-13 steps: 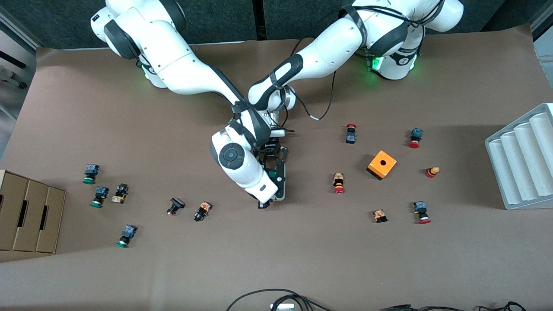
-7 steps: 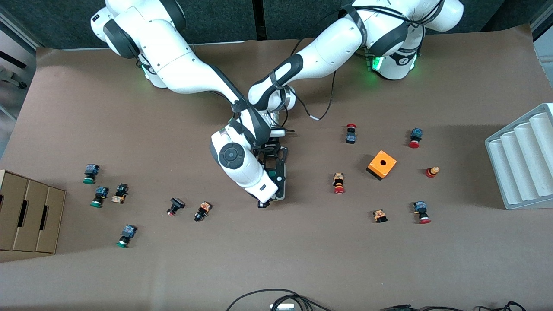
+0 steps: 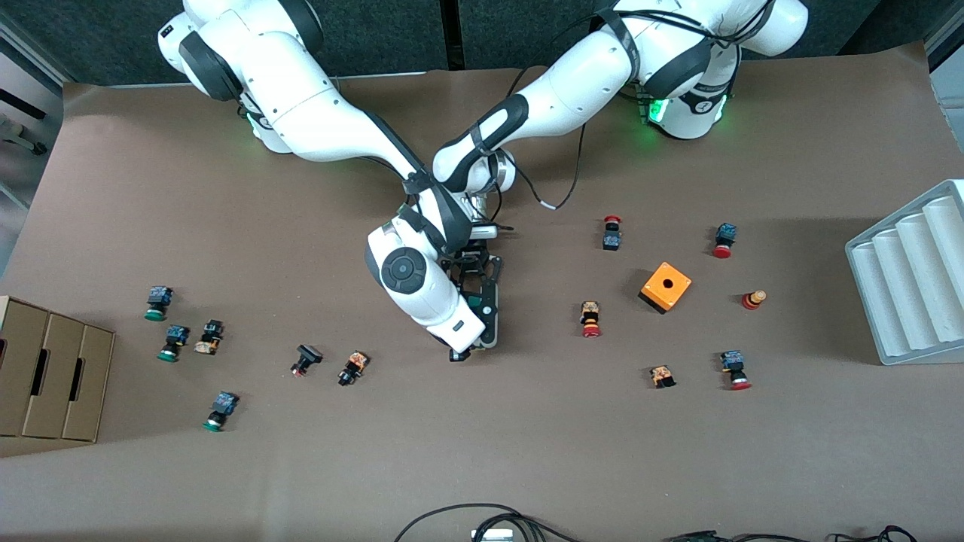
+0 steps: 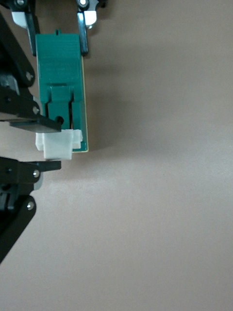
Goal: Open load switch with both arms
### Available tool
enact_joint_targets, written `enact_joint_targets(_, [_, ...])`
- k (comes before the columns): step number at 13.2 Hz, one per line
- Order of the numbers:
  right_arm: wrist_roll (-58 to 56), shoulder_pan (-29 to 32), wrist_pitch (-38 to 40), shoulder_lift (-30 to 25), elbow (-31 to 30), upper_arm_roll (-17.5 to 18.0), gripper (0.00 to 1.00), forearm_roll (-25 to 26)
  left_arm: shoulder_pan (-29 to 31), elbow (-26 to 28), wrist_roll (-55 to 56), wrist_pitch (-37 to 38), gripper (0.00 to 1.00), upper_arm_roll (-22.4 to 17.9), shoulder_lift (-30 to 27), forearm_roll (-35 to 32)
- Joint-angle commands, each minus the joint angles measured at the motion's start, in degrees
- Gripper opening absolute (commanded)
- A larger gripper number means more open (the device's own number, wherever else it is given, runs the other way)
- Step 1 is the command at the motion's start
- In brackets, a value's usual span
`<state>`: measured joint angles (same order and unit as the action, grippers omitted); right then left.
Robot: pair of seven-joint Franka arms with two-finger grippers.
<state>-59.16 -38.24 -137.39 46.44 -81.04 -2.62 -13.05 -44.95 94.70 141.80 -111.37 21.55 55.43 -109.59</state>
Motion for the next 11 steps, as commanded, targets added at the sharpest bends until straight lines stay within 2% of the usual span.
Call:
enact_joint_targets(1, [0.1, -0.5, 1.9, -1.8, -2.0, 0.2, 0.30, 1.0, -0.7, -0.8, 0.4, -0.1, 0.08, -1.5, 0.4, -1.1])
enact_joint_targets(11, [2.5, -1.3, 2.6, -2.1, -3.0, 0.2, 0.30, 1.0, -0.6, -0.8, 0.4, -0.2, 0.08, -1.5, 0.4, -1.1])
